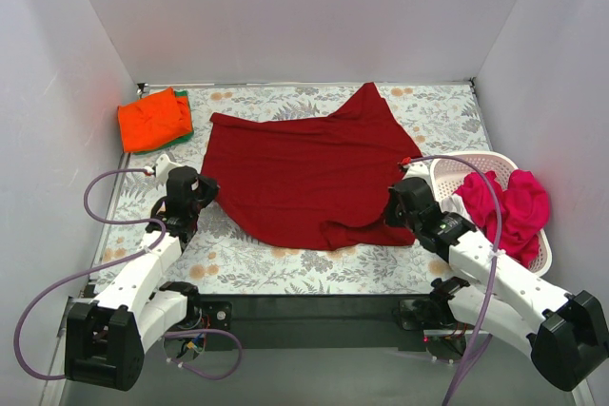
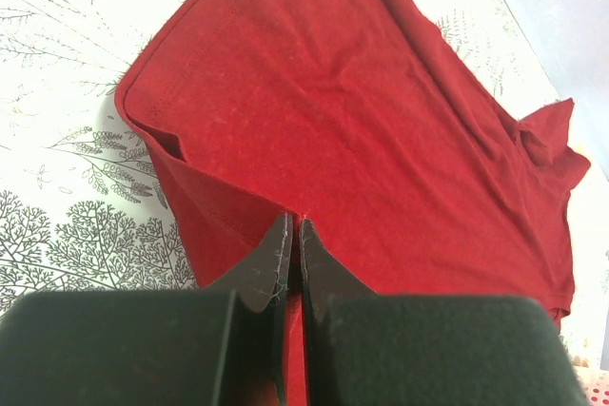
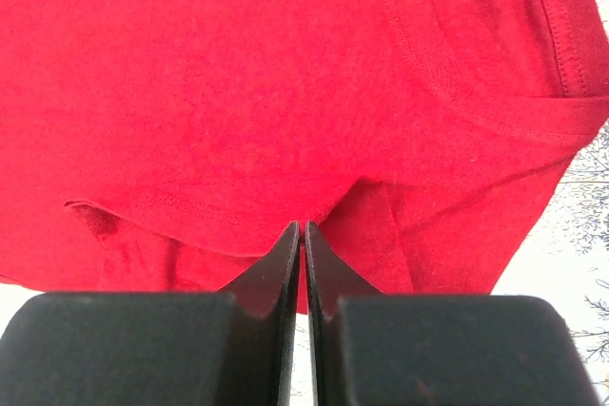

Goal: Fold and stack the t-shirts
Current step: Fold the tshirt

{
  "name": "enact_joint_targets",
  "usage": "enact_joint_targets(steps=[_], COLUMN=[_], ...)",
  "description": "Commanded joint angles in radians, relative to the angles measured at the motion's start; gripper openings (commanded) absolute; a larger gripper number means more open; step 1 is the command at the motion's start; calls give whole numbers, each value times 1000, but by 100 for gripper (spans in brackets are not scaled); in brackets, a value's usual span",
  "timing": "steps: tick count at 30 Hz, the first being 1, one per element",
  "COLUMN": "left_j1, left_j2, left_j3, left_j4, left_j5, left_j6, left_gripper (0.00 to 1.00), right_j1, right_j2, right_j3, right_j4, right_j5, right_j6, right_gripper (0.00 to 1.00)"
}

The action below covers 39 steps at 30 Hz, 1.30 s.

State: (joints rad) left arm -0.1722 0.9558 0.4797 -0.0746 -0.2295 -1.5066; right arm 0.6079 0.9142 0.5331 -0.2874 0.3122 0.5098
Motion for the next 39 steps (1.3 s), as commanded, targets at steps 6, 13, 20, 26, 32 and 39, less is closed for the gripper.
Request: enact_joint_targets(steps=[6,13,20,26,32,39], left_j1=[2,2,2,3,2,2], left_j2=[-12,-6,-3,-2,-3,9], left_j3=[-1,-3,-6,-10,-10,-12], left_j4=[9,10,12,12,12,15], left_j5=[-18,-1,1,-1,-4,1], left_j6=[14,11,13,13,14,14], left_gripper=[0,0,0,0,0,0], right_j1=[-10,-8,-10,-26,-27,-28], right_j2=[-2,41,43,90,111,98], right_j3=[-24,-81,-79,-58,-79,-85], right_j4=[19,17,14,48,102,136], right_j5=[-25,-79,-16,-35,-85,-101], right_j6=[-1,56,56,24,19,1], right_gripper=[1,24,50,48,41,39])
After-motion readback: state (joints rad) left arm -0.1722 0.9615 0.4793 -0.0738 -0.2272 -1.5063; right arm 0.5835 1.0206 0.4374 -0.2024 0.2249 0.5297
